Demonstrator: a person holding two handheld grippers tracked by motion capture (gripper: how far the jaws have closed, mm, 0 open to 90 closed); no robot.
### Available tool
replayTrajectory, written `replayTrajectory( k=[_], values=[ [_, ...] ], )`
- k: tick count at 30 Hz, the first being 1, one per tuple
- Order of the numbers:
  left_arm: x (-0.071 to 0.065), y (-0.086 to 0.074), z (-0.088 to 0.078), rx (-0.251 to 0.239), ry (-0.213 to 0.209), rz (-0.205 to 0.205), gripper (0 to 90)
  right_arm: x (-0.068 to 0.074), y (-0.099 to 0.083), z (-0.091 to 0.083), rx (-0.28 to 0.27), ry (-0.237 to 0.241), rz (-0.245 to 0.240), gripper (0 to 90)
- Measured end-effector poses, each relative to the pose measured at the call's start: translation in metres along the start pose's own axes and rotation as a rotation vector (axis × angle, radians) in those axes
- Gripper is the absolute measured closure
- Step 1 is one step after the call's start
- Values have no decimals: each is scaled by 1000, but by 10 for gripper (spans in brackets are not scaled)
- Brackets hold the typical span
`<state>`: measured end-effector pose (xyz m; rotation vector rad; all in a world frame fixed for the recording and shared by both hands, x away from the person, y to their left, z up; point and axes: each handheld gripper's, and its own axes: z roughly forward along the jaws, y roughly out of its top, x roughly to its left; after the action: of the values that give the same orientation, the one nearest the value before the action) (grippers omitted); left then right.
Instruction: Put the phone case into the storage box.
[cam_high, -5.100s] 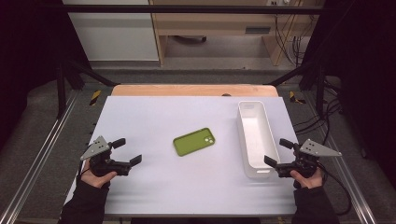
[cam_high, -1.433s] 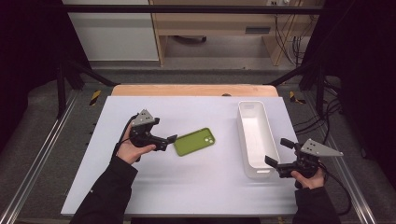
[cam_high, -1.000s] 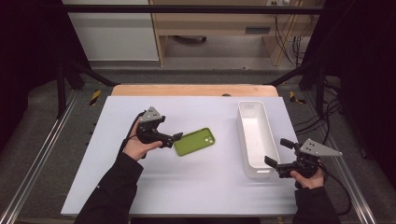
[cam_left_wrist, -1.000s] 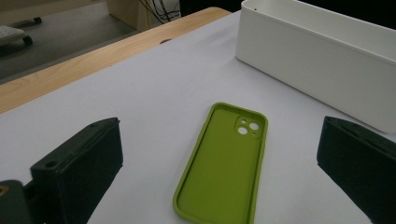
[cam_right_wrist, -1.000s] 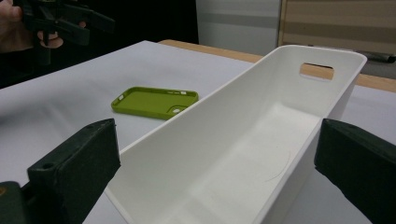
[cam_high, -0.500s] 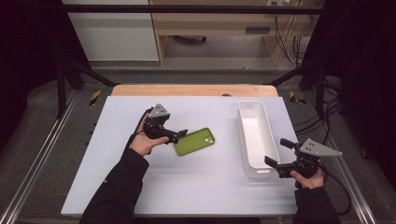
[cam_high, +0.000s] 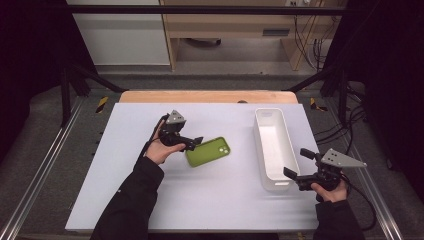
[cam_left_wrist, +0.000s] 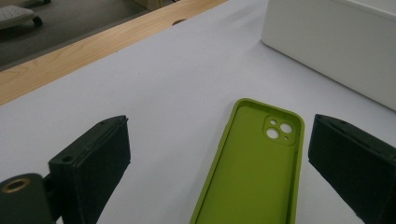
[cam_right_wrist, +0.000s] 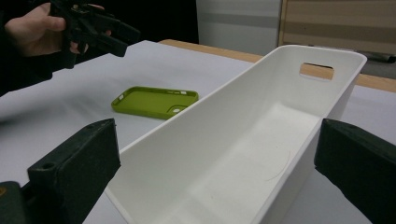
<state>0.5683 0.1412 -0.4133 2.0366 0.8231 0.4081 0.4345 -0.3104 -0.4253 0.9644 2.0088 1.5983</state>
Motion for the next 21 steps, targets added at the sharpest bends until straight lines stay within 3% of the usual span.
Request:
replayTrajectory(
  k=[9,10,13,15,21],
  values=[
    [5,-4,10,22,39,-7,193,0,0,0,2,-3,2,9],
    [5,-5,11,27,40,-12,259,0,0,0,1,0,3,9],
    [8,-6,13,30,43,-26,289,0,0,0,2,-3,3,10],
    [9,-7,15,36,43,-32,372,0,0,0,1,0,3,9],
    [11,-9,18,52,55,-42,472,0,0,0,1,0,3,9]
  ],
)
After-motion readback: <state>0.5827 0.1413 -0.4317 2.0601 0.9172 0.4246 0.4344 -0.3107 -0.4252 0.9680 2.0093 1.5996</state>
